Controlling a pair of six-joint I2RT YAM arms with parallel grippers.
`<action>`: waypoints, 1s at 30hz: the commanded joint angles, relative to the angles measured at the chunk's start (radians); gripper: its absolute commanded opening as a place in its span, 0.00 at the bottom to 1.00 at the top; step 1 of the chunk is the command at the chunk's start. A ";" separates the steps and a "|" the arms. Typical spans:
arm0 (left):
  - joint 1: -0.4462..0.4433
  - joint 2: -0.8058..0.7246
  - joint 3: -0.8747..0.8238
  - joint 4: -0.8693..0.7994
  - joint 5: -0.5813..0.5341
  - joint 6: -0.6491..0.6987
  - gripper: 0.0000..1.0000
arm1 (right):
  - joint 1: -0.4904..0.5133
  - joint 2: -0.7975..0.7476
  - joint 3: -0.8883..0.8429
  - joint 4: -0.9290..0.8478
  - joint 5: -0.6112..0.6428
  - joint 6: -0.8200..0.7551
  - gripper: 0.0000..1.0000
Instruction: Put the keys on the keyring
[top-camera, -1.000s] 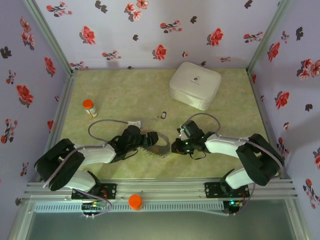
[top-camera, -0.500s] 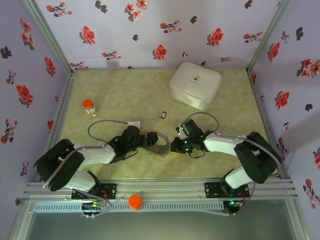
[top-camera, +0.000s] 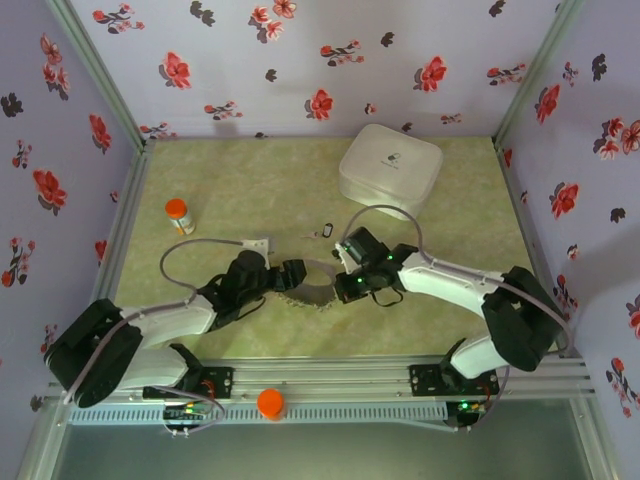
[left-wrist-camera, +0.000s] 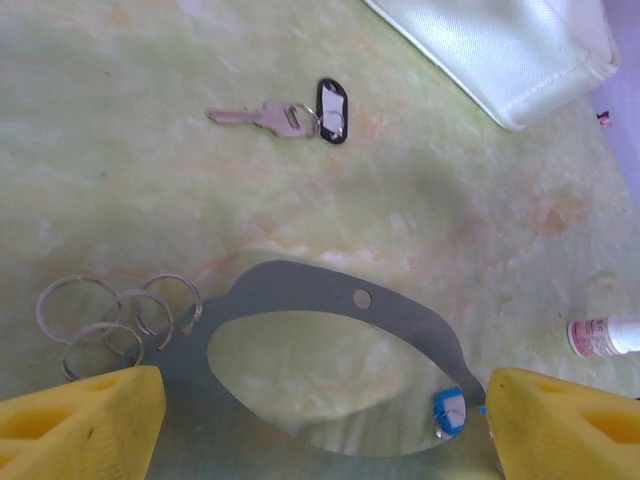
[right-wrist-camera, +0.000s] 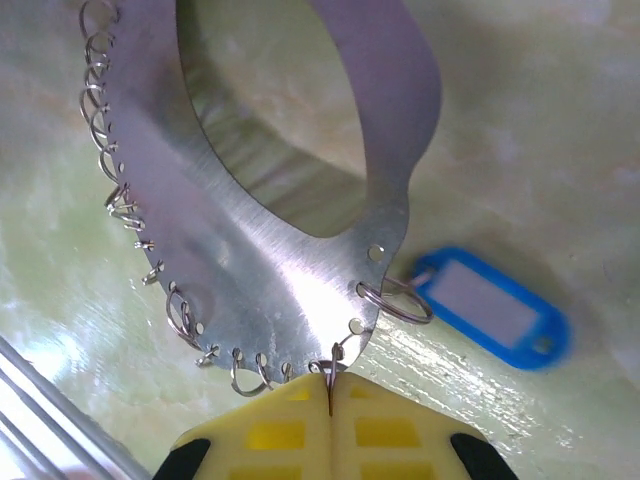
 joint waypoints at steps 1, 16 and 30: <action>0.013 -0.062 -0.012 -0.058 -0.050 0.060 0.84 | 0.042 0.067 0.060 -0.169 0.140 -0.117 0.03; 0.026 -0.144 -0.029 -0.094 -0.085 0.106 0.85 | 0.105 0.166 0.124 -0.158 0.104 -0.114 0.31; 0.029 -0.130 -0.028 -0.074 -0.082 0.113 0.85 | -0.017 -0.002 -0.005 -0.053 0.071 0.003 0.31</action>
